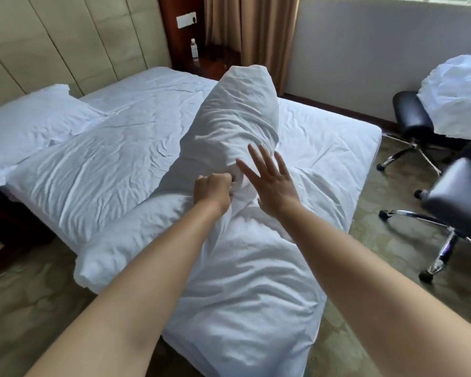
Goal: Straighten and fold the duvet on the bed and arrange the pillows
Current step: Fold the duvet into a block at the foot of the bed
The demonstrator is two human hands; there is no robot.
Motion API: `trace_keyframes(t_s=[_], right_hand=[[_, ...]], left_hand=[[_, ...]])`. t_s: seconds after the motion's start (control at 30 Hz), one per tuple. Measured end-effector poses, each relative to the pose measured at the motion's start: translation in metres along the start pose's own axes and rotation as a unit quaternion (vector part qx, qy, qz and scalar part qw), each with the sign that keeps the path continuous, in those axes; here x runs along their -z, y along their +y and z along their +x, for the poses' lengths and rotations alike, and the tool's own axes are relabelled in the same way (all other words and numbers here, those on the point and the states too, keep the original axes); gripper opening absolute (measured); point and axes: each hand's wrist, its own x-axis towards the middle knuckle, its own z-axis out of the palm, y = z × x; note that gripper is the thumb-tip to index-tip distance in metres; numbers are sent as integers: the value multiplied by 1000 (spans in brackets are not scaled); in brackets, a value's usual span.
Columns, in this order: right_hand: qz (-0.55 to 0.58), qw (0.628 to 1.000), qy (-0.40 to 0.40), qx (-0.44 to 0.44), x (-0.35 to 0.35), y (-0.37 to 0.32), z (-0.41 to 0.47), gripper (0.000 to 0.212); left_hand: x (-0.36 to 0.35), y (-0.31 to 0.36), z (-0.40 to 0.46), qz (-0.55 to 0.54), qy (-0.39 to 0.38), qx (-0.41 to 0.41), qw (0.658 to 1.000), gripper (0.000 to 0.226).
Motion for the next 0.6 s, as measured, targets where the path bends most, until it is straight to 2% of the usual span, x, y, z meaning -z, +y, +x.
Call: trace_keyframes(t_s=[0.13, 0.27, 0.33, 0.4, 0.47, 0.53, 0.6], right_hand=[[-42, 995, -16, 90, -1, 14, 35, 86], [-116, 972, -76, 191, -7, 30, 79, 58], [-133, 961, -88, 224, -12, 36, 99, 51], [-96, 958, -35, 266, -27, 37, 105, 40], [-65, 951, 35, 300, -35, 44, 107, 20], [-13, 944, 12, 330, -38, 53, 104, 22], [5, 941, -30, 336, -37, 63, 96, 13]], left_hand=[[-4, 2, 8, -4, -31, 17, 999, 20], [-19, 16, 8, 13, -49, 25, 998, 20], [-26, 25, 10, 37, -44, 43, 997, 20], [-30, 35, 9, 46, -43, 95, 993, 19], [-30, 45, 10, 56, -42, 143, 987, 20], [-29, 55, 8, 71, -44, 188, 979, 24], [-32, 64, 1, 92, -47, 225, 969, 29]])
